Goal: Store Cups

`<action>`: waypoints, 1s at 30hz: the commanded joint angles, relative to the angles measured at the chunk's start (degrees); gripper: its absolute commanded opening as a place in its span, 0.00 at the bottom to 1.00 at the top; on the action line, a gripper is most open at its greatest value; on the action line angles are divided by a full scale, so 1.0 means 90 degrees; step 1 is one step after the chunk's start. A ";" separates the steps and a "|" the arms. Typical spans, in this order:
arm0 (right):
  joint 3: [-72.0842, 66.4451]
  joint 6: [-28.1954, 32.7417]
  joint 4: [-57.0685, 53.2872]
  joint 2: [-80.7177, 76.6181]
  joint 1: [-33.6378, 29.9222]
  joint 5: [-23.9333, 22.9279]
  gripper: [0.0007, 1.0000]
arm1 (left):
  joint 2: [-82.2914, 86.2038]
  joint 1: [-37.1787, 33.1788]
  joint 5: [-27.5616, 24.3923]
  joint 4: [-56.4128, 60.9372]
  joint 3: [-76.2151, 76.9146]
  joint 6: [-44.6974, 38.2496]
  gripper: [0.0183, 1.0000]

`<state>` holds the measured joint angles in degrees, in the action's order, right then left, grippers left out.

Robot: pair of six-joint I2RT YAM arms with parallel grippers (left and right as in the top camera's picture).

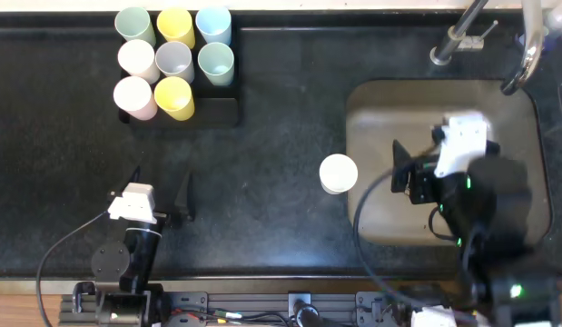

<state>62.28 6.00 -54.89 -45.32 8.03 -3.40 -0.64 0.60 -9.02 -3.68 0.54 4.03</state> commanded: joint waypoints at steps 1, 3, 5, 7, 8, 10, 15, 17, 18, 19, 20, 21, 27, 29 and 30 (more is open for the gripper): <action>0.1236 -0.0027 -0.1214 -0.1222 0.0034 0.0345 1.00 | 0.0053 -0.0061 0.0029 -0.0034 -0.0010 -0.0114 1.00; 0.1501 -0.0024 -0.1535 -0.1724 0.0034 0.0648 1.00 | 0.0053 -0.0061 0.0029 -0.0034 -0.0010 -0.0114 1.00; 0.1588 -0.0027 -0.1649 -0.2171 0.0034 0.1139 1.00 | 0.0053 -0.0061 0.0029 -0.0034 -0.0010 -0.0114 1.00; 0.1596 -0.0027 -0.1817 -0.2557 0.0034 0.1749 1.00 | 0.0053 -0.0061 0.0029 -0.0034 -0.0010 -0.0114 1.00; 0.1596 -0.0024 -0.1945 -0.2793 0.0034 0.2096 1.00 | 0.0053 -0.0061 0.0029 -0.0034 -0.0010 -0.0114 1.00; 0.1596 -0.0024 -0.2232 -0.3237 0.0034 0.2470 1.00 | 0.0053 -0.0061 0.0029 -0.0034 -0.0010 -0.0114 1.00; 0.1596 -0.0053 -0.2669 -0.4180 0.0036 0.2436 1.00 | 0.0053 -0.0061 0.0029 -0.0034 -0.0010 -0.0114 1.00; 0.1596 -0.0148 -0.2654 -0.4481 0.0078 0.2358 1.00 | 0.0053 -0.0061 0.0029 -0.0034 -0.0010 -0.0114 1.00; 0.1596 -0.0163 -0.2633 -0.4607 0.0117 0.2334 1.00 | 0.0053 -0.0061 0.0029 -0.0034 -0.0010 -0.0114 1.00; 0.1596 -0.0248 -0.2613 -0.4745 0.0168 0.2251 1.00 | 0.0053 -0.0061 0.0029 -0.0034 -0.0010 -0.0114 1.00; 0.1596 -0.0335 -0.2616 -0.4860 0.0226 0.2147 1.00 | 0.0053 -0.0061 0.0029 -0.0034 -0.0010 -0.0114 1.00; 0.1596 -0.0435 -0.2652 -0.4983 0.0299 0.2001 1.00 | 0.0053 -0.0061 0.0029 -0.0034 -0.0010 -0.0114 1.00; 0.1596 -0.0867 -0.2691 -0.5578 0.0576 0.1127 1.00 | 0.0053 -0.0061 0.0029 -0.0034 -0.0010 -0.0114 1.00; 0.1596 -0.1044 -0.2572 -0.5710 0.0612 0.0976 1.00 | 0.0053 -0.0061 0.0029 -0.0034 -0.0010 -0.0114 1.00; 0.1596 -0.1122 -0.2533 -0.5765 0.0629 0.0925 1.00 | 0.0053 -0.0061 0.0029 -0.0034 -0.0010 -0.0114 1.00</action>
<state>75.22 -0.51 -78.43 -95.83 13.21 9.10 -0.64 0.60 -8.99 -3.70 0.54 4.01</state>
